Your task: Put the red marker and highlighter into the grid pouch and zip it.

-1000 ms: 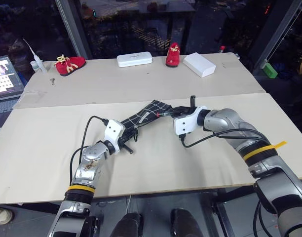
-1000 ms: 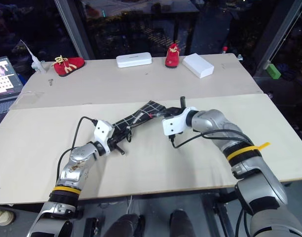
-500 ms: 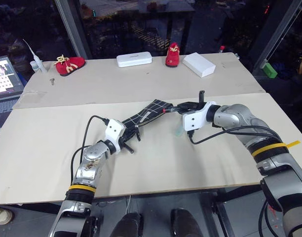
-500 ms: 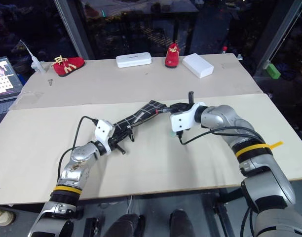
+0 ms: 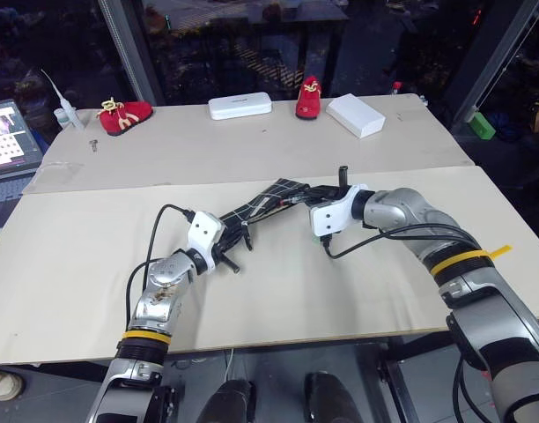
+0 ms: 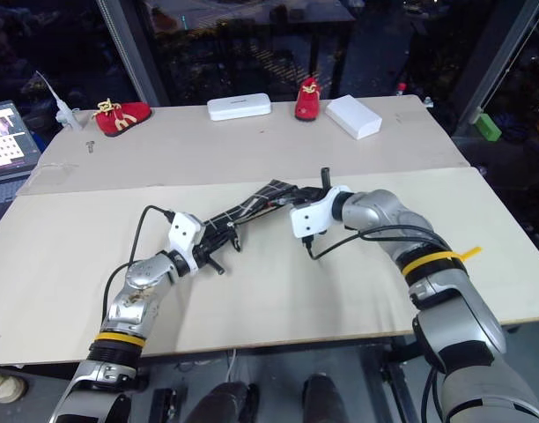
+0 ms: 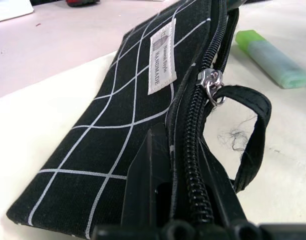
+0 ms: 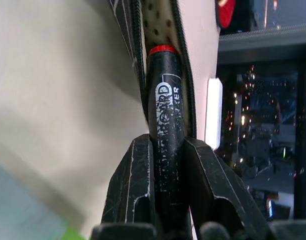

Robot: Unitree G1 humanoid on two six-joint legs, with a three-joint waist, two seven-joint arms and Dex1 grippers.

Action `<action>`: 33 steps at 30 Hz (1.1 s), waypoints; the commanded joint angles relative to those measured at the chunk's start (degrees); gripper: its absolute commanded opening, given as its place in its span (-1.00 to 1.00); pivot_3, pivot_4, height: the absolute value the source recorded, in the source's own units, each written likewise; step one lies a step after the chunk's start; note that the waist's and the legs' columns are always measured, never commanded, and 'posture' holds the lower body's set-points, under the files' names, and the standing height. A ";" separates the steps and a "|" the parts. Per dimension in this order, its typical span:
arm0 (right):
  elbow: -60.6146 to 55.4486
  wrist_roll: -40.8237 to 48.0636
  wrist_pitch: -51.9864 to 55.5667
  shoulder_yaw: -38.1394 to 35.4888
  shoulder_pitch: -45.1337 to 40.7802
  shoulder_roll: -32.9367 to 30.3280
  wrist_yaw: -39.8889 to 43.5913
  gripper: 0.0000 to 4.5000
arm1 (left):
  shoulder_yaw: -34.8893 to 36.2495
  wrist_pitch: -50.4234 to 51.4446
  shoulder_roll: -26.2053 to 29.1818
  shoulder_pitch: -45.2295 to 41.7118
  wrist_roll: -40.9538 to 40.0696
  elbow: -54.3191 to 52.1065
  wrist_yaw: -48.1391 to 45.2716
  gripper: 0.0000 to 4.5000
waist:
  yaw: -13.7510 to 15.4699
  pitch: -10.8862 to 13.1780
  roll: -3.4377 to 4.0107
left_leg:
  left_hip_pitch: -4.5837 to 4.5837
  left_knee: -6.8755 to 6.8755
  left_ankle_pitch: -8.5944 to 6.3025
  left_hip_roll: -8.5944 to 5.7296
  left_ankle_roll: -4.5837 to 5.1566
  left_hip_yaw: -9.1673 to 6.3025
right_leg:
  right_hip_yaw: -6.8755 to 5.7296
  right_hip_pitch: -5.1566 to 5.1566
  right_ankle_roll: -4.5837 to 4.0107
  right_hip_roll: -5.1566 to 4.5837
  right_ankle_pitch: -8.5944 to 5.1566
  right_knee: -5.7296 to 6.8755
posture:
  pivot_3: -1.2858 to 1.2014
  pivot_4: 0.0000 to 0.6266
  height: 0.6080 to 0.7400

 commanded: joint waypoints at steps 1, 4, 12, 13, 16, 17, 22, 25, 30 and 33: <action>1.63 -3.08 -2.99 3.12 -2.81 3.28 -2.54 -0.68 | -0.13 0.34 0.16 -0.53 -0.30 -2.13 -0.01 -1.00 | -0.28 0.00 0.00 | 0.00 0.00 0.00 0.00 0.00 0.00 | 0.00 0.00 0.00 0.00 0.00 0.01 | 0.03 -0.52 1.00; 4.68 -5.27 -4.52 5.73 -4.63 7.02 -4.58 -0.68 | -0.16 0.46 0.12 -0.91 -0.23 -2.02 -0.03 -1.00 | -0.60 0.00 0.00 | 0.01 -0.01 0.02 0.01 -0.03 0.00 | 0.07 -0.05 -0.02 0.04 0.01 0.07 | 0.03 -0.52 1.00; 12.86 -7.08 -7.65 8.69 -9.27 14.98 -9.77 -0.68 | 0.08 0.64 0.24 -0.64 -0.44 -2.89 0.29 -1.00 | -1.18 0.00 0.00 | 0.02 -0.02 0.03 0.00 -0.06 -0.02 | 0.11 -0.09 -0.04 0.06 0.02 0.09 | 0.03 -0.52 1.00; 13.72 -6.31 -8.20 8.45 -9.44 15.27 -9.36 -0.52 | 0.20 0.64 0.28 -0.46 -0.46 -3.06 0.32 -1.00 | -1.20 0.00 0.01 | 0.02 -0.02 0.02 0.00 -0.07 -0.03 | 0.11 -0.09 -0.04 0.07 0.02 0.10 | 0.03 -0.52 1.00; 15.75 -6.57 -9.11 8.23 -10.31 14.96 -10.72 -0.06 | 0.58 0.74 0.44 -0.08 -0.59 -3.43 0.32 -1.00 | -1.32 0.00 0.01 | 0.02 -0.02 0.01 0.00 -0.09 -0.03 | 0.11 -0.12 -0.04 0.08 0.02 0.10 | 0.03 -0.52 1.00; 16.31 -6.88 -9.18 8.17 -10.59 14.73 -11.19 0.08 | 0.63 0.78 0.49 -0.03 -0.62 -3.50 0.31 -1.00 | -1.39 0.00 0.01 | 0.02 -0.03 0.00 0.00 -0.10 -0.03 | 0.11 -0.12 -0.04 0.09 0.02 0.10 | 0.03 -0.52 1.00; 17.75 -6.75 -9.90 6.54 -12.98 10.13 -12.10 0.85 | 0.67 1.10 0.89 0.22 -0.62 -3.76 0.15 -1.00 | -1.30 0.01 0.02 | 0.02 -0.02 0.00 -0.02 -0.11 -0.03 | 0.15 -0.14 -0.04 0.09 0.02 0.14 | 0.03 -0.52 1.00; 17.13 -6.46 -11.00 6.62 -13.40 8.44 -11.81 0.97 | 0.53 1.14 1.09 0.10 -0.63 -3.51 -0.19 -1.00 | -1.38 0.01 0.03 | 0.02 -0.03 -0.01 -0.01 -0.11 -0.03 | 0.16 -0.15 -0.04 0.12 0.02 0.13 | 0.03 -0.52 1.00; 14.20 -4.61 -12.20 5.75 -12.11 6.05 -9.95 0.97 | 0.26 1.03 0.86 -0.41 -0.55 -2.84 -0.43 -1.00 | -1.86 0.01 0.03 | 0.04 -0.08 -0.04 0.09 -0.17 0.02 | 0.26 -0.21 -0.05 0.25 0.02 0.17 | 0.03 -0.52 1.00; 11.76 -0.62 -12.45 3.22 -11.32 3.45 -7.18 0.97 | 0.34 1.41 0.36 0.01 -1.03 -3.11 -0.47 -1.00 | -1.59 0.02 0.02 | 0.04 -0.07 -0.04 0.11 -0.17 0.03 | 0.29 -0.22 -0.05 0.26 0.02 0.19 | 0.03 -0.52 1.00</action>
